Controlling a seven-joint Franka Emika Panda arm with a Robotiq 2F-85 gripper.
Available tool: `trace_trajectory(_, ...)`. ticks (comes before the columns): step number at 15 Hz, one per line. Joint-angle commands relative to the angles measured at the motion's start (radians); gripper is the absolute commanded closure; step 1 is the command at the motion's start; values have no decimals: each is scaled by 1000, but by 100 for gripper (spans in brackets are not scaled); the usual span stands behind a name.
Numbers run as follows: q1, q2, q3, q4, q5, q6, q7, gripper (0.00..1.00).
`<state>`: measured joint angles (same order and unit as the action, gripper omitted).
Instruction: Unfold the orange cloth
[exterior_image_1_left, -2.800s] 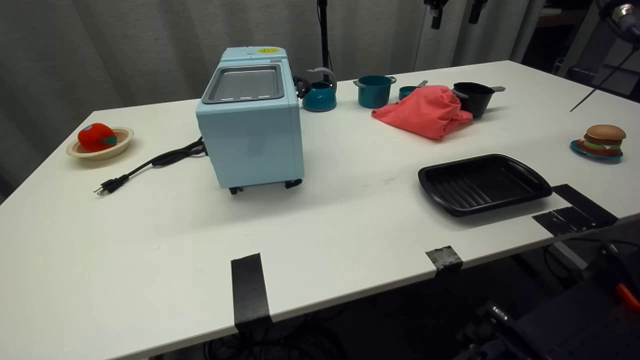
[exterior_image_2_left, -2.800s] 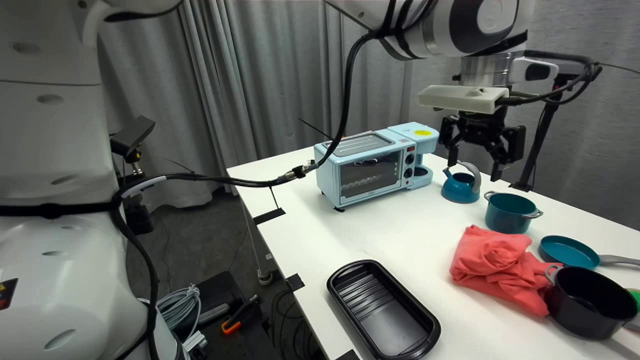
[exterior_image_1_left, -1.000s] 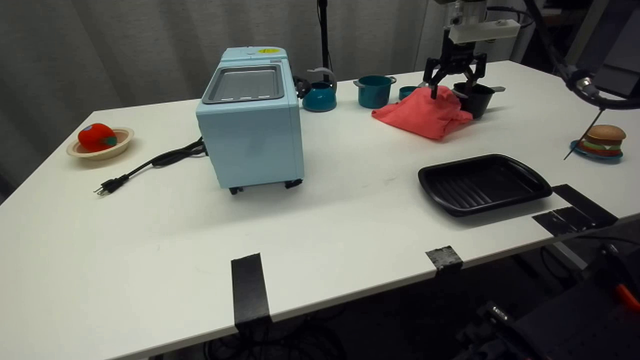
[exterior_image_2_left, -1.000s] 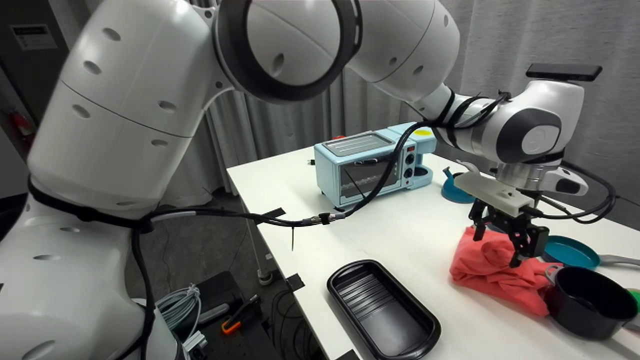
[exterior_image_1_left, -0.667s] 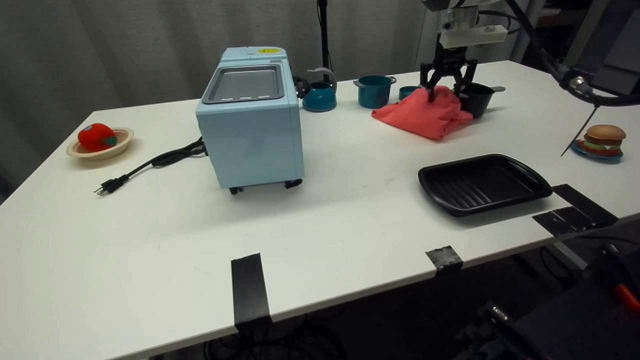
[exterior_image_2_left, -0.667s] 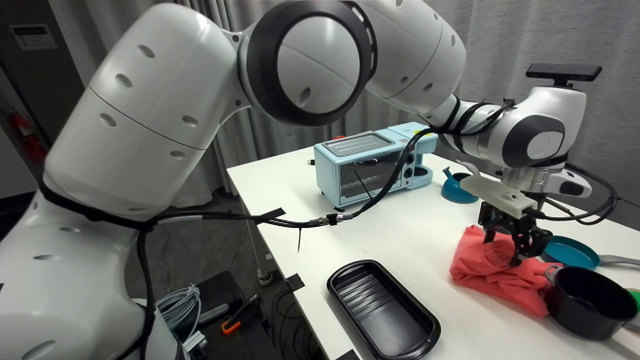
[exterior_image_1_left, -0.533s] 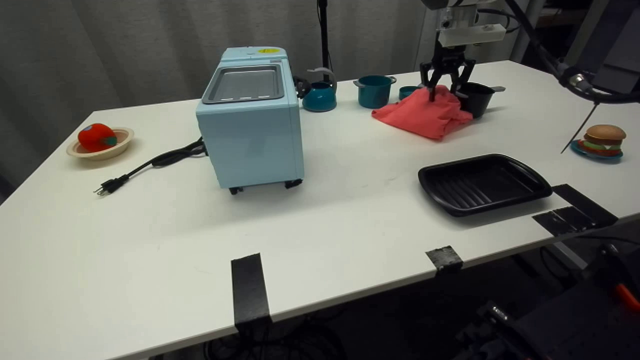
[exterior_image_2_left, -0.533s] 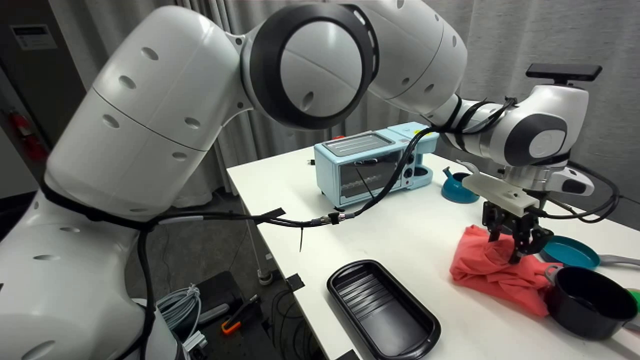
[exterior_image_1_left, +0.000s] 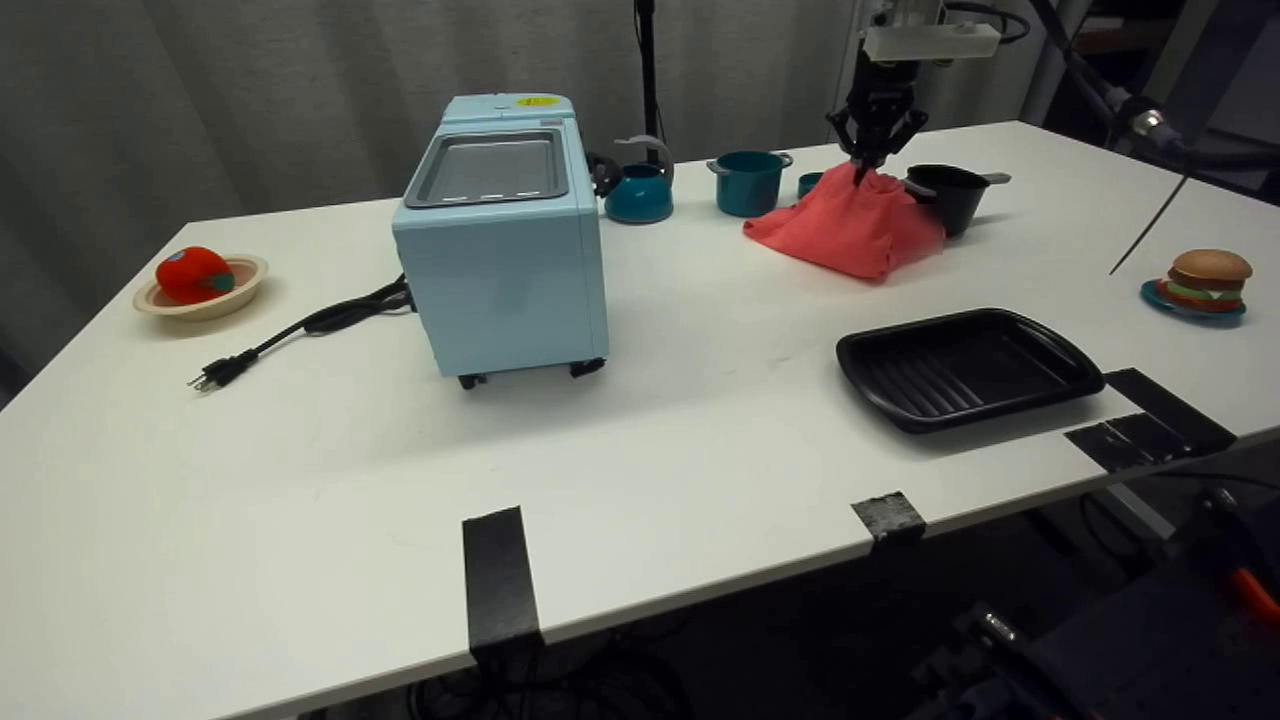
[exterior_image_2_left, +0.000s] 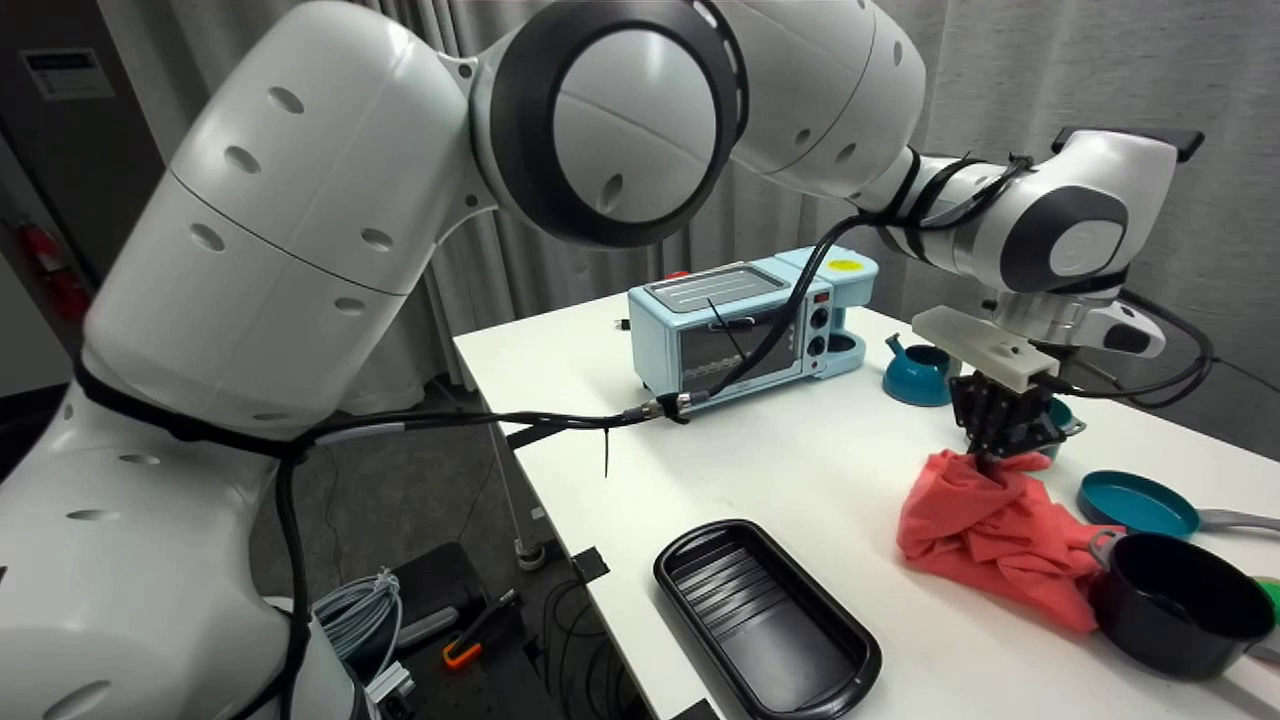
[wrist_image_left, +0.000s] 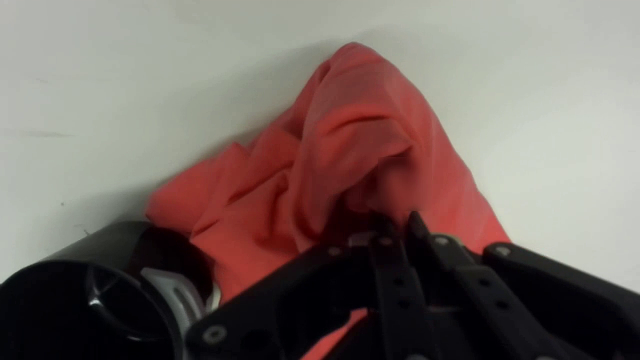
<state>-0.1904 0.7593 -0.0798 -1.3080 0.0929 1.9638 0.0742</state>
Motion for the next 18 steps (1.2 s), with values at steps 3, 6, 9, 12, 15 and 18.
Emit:
trace_trajectory(3, 20, -95, 73, -111, 18, 10, -149, 98)
trace_trajectory(6, 45, -136, 108, -193, 5, 25, -258, 98)
trace_trajectory(9, 72, -168, 132, -274, -5, 33, -334, 98)
trace_trajectory(12, 99, -181, 137, -321, -33, 38, -375, 94)
trace_trajectory(15, 118, -185, 132, -340, -67, 47, -380, 60)
trace_trajectory(18, 115, -175, 130, -301, -73, 52, -371, 35)
